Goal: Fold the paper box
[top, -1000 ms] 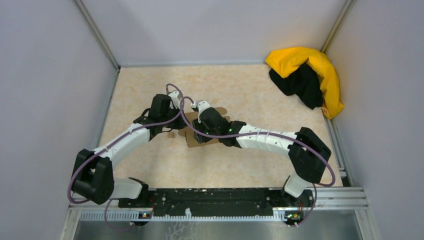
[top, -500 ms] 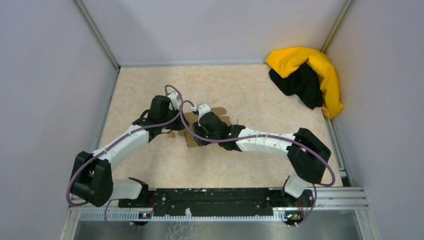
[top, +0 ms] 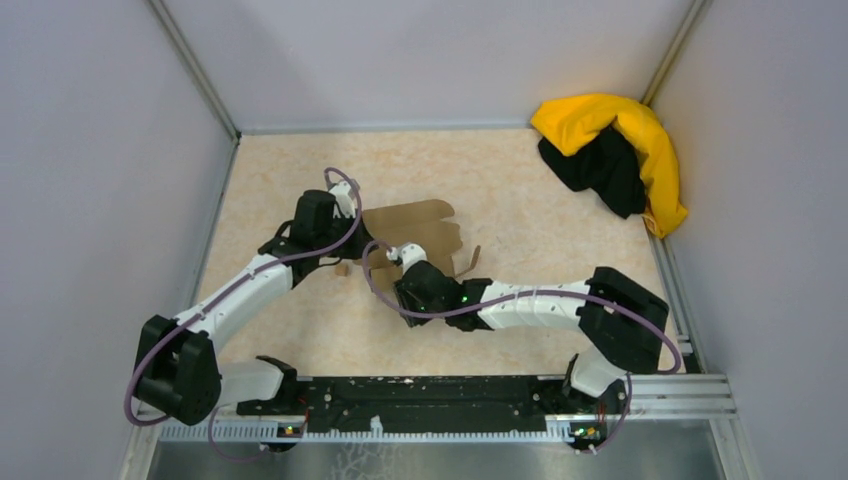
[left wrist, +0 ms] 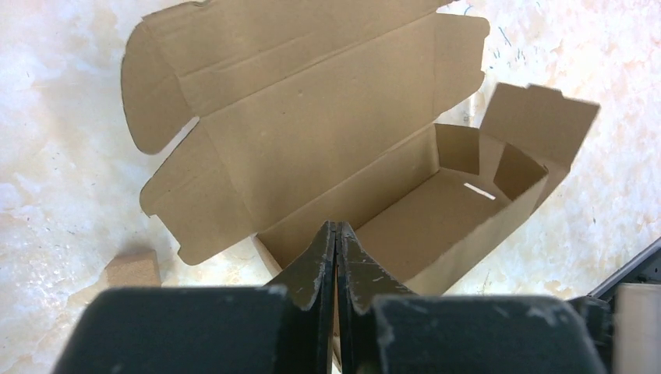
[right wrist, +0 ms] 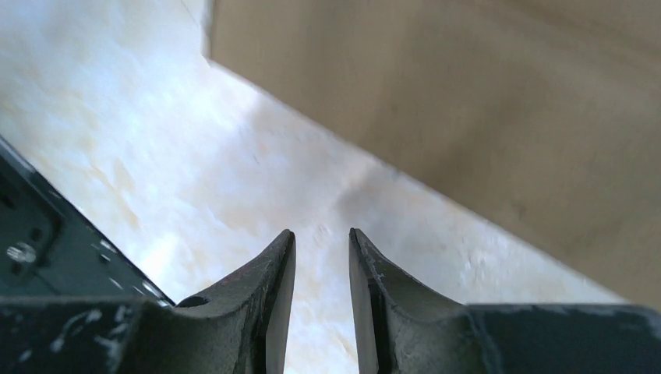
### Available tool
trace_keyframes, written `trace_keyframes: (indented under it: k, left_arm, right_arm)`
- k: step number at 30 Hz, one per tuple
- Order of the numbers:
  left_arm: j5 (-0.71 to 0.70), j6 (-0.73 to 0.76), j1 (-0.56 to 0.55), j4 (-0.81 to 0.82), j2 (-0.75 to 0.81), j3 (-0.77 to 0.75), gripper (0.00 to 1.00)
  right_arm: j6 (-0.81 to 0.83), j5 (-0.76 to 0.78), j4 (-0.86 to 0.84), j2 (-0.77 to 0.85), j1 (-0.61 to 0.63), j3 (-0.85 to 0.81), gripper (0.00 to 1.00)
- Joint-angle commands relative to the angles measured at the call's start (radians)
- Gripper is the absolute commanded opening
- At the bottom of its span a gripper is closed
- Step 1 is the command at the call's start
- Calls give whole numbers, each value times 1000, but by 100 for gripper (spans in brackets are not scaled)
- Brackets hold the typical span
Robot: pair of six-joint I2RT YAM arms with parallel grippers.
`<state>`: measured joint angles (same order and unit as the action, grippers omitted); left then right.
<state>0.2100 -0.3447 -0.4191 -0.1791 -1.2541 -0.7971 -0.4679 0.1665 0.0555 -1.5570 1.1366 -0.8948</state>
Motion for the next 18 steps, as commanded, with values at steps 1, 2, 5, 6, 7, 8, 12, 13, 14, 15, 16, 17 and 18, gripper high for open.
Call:
trace_keyframes:
  k: [1,2,5,6,7,8,12,13,14,15,16,17,18]
  left_arm:
    - [17,-8,5,12,25,9,6]
    - [20,-9,4,13,27,12,6]
    - [35,-10,4,19,28,15,6]
    - [38,-10,5,22,27,14,6]
    - [40,-8,4,24,26,15,6]
    - [42,-8,4,25,23,15,6]
    - [59,-8,3,44,12,18,7]
    - [61,-9,3,51,5,19,7]
    - [63,-8,3,60,-3,18,7]
    - [65,-7,3,70,-12,13,7]
    - [66,-7,4,71,-26,7,7]
    - [66,-5,3,66,-37,-4,7]
    - [67,-6,3,60,-51,-14,6]
  right_arm:
    - [-43,37,22,37,29,70,32]
    - [-51,34,12,37,32,85,32]
    - [-65,31,-12,69,33,123,31]
    - [-68,33,-22,98,34,137,31]
    - [-70,40,-26,124,34,145,32]
    - [-71,45,-21,149,33,148,32]
    - [-53,82,68,227,32,118,32]
    - [-52,94,79,248,30,115,32]
    - [-52,101,88,269,22,113,32]
    - [-56,100,98,292,10,112,32]
    - [-59,96,107,313,-8,113,32]
    - [-62,90,115,344,-29,117,31]
    - [-66,81,122,365,-52,121,31]
